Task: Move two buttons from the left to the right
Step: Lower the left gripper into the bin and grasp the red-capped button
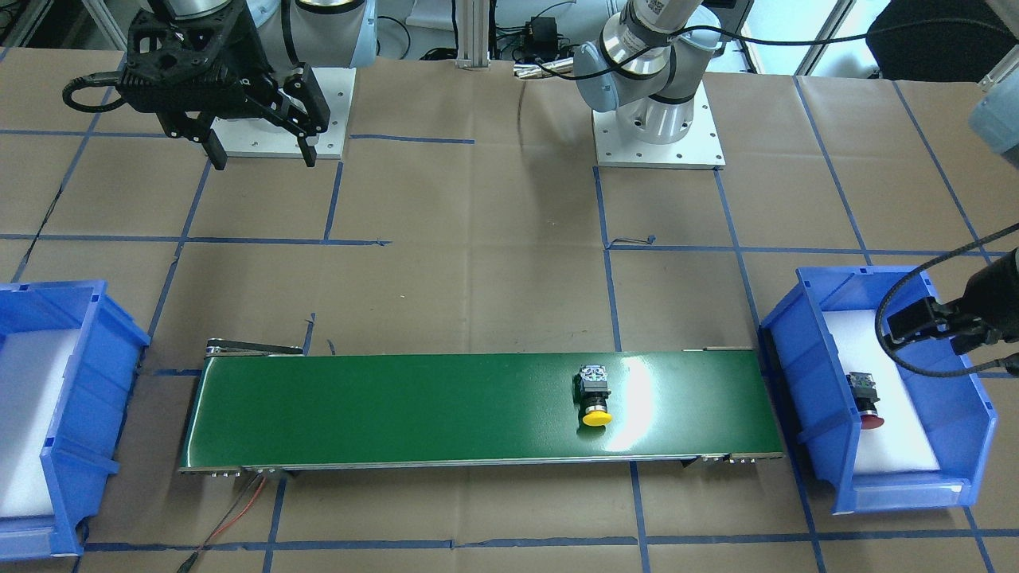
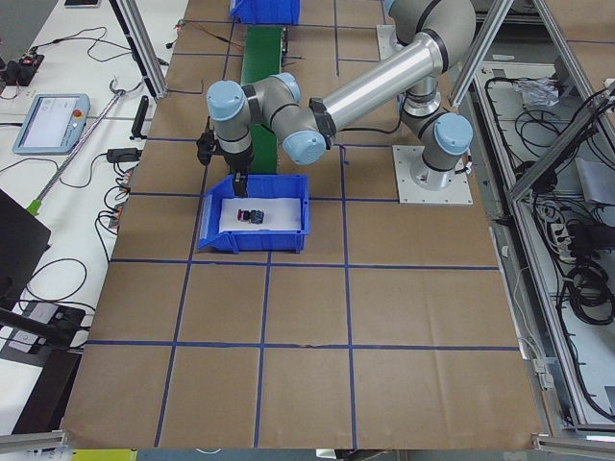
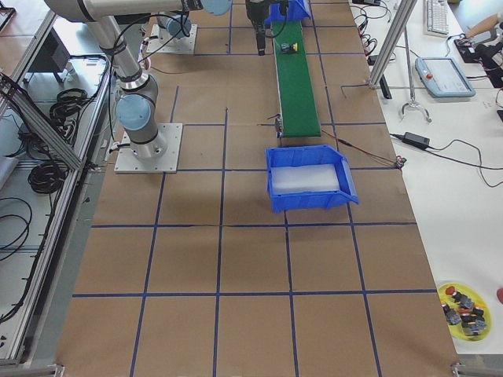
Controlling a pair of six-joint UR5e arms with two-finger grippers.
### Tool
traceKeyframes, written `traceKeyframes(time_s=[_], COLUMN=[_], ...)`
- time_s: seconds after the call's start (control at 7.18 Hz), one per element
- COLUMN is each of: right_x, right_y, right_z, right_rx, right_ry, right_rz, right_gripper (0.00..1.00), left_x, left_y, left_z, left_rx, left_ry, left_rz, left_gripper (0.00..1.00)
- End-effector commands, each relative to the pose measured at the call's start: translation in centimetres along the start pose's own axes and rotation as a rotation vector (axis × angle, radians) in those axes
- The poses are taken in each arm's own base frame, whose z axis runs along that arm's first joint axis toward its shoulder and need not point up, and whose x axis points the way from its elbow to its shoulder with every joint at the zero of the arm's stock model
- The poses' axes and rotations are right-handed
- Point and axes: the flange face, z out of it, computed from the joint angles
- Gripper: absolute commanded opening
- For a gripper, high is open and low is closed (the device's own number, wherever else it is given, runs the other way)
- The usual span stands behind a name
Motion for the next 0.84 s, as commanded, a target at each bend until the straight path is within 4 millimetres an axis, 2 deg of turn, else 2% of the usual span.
traceKeyframes(time_s=[0.0, 0.28, 0.56, 0.7], right_x=[0.0, 0.0, 0.0, 0.0], right_y=[0.0, 0.0, 0.1, 0.4], right_z=[0.0, 0.0, -0.1, -0.5], right_rx=[-0.002, 0.000, 0.000, 0.009], right_ry=[0.000, 0.000, 0.001, 0.004], right_rz=[0.002, 0.007, 0.014, 0.013], right_gripper=[1.00, 1.00, 1.00, 1.00], left_x=[-1.1, -1.3, -2.2, -2.2], left_y=[-0.9, -0.4, 1.7, 1.8], left_z=[3.0, 5.9, 10.4, 12.1], left_rx=[0.000, 0.010, 0.054, 0.062], left_ry=[0.000, -0.006, -0.032, -0.037], left_rz=[0.005, -0.001, -0.027, -0.029], left_gripper=[0.99, 0.99, 0.99, 0.99])
